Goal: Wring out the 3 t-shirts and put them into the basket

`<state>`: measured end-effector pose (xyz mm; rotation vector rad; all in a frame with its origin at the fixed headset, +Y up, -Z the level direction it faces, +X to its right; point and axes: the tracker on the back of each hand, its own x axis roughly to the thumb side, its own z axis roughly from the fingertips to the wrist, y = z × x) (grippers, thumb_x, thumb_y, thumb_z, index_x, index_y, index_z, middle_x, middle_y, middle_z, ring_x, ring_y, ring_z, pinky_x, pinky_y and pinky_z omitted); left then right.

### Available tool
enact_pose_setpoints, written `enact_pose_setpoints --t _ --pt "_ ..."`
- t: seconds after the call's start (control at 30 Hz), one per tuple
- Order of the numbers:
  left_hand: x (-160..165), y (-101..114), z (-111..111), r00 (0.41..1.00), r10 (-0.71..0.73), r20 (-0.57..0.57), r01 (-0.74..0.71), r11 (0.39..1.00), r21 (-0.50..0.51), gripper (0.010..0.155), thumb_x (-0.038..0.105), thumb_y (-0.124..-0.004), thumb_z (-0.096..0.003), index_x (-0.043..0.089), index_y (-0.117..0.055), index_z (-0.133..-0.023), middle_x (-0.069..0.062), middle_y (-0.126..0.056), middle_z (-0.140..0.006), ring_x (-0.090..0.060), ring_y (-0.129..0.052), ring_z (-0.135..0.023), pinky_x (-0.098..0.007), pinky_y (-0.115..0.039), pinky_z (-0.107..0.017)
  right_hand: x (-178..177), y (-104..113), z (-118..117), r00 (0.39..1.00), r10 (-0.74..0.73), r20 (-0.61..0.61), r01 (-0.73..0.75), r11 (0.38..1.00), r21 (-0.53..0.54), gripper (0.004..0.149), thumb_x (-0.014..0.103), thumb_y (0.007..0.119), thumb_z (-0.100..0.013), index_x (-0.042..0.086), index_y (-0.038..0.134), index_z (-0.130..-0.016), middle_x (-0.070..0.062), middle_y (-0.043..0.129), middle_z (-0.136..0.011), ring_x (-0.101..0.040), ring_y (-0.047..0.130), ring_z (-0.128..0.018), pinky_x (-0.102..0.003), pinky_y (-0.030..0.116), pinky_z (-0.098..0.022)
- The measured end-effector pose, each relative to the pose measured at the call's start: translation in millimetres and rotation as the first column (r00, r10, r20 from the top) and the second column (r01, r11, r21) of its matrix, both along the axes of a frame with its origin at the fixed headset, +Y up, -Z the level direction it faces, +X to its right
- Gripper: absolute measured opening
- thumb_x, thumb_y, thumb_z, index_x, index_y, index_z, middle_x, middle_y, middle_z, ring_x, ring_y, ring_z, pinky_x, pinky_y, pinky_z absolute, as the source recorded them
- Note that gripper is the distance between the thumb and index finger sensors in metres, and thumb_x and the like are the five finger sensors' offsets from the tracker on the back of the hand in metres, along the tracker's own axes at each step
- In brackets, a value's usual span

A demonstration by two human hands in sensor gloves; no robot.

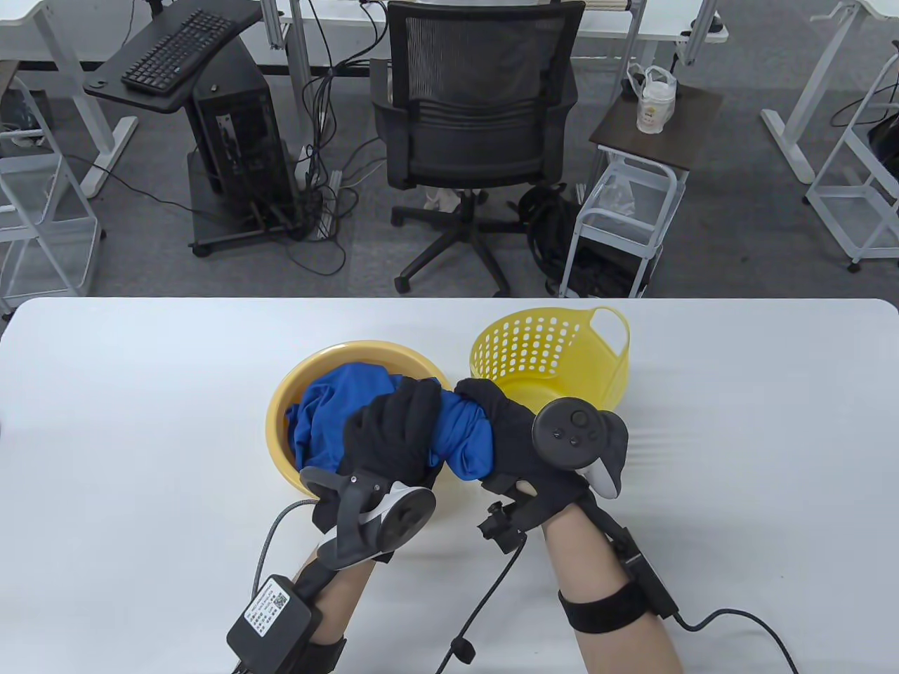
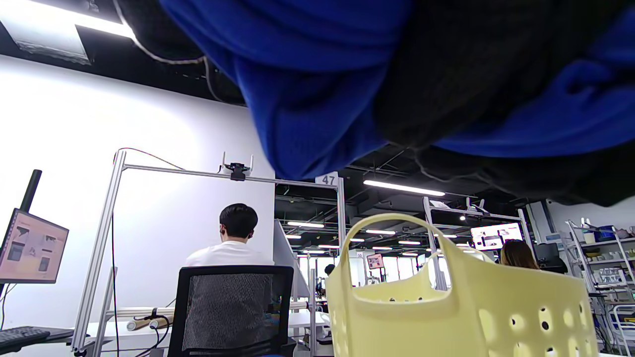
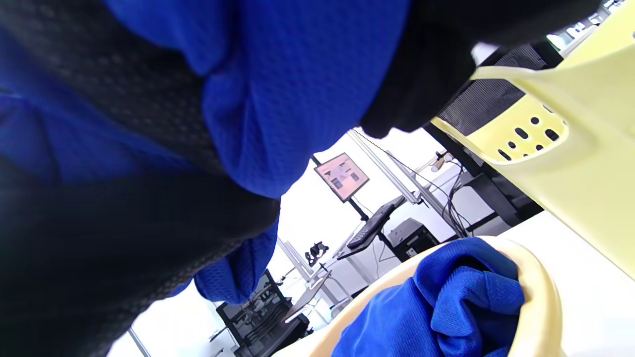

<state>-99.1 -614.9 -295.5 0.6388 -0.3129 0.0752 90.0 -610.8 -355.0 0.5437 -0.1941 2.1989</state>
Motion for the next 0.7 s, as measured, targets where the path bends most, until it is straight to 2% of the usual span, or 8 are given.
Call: enact_pose_setpoints --t 0.23,0.5,0.7 --pt "-4.3 -7.2 -8.4 0.999 -0.028 -0.02 0.027 0.999 -0.03 0.105 0.047 -0.103 -0.0452 0.022 -0.028 -0.115 -0.006 -0.061 -0.115 -0.033 -0.083 -0.09 -0.056 -0.073 -0.063 -6.4 -13.9 -7.3 1.0 -0.017 0.024 0.018 0.999 -0.045 0.077 0.026 0.104 -0.041 0.01 0.059 -0.101 -0.026 0.086 -0.068 -0.036 0.093 -0.028 -0.038 0.084 -0.009" --pt "0.7 8.6 5.3 1.0 0.004 -0.013 -0.004 1.0 0.017 0.105 0.046 -0.104 -0.045 0.024 -0.029 -0.116 -0.007 -0.061 -0.115 -0.033 -0.083 -0.09 -0.057 -0.073 -0.063 1.1 2.6 1.8 0.999 -0.045 -0.004 0.045 0.999 -0.014 0.077 0.026 0.104 -0.042 0.011 0.059 -0.103 -0.027 0.085 -0.069 -0.037 0.093 -0.029 -0.039 0.084 -0.011" --pt "0.9 3.5 2.5 0.999 -0.024 -0.031 0.024 1.0 -0.005 0.105 0.047 -0.105 -0.0439 0.024 -0.033 -0.116 -0.008 -0.063 -0.114 -0.033 -0.086 -0.089 -0.057 -0.075 -0.062 -0.3 -7.8 -4.6 0.999 -0.045 -0.013 0.043 0.997 -0.069 0.077 0.026 0.103 -0.042 0.012 0.058 -0.103 -0.027 0.084 -0.07 -0.038 0.093 -0.03 -0.04 0.084 -0.012"
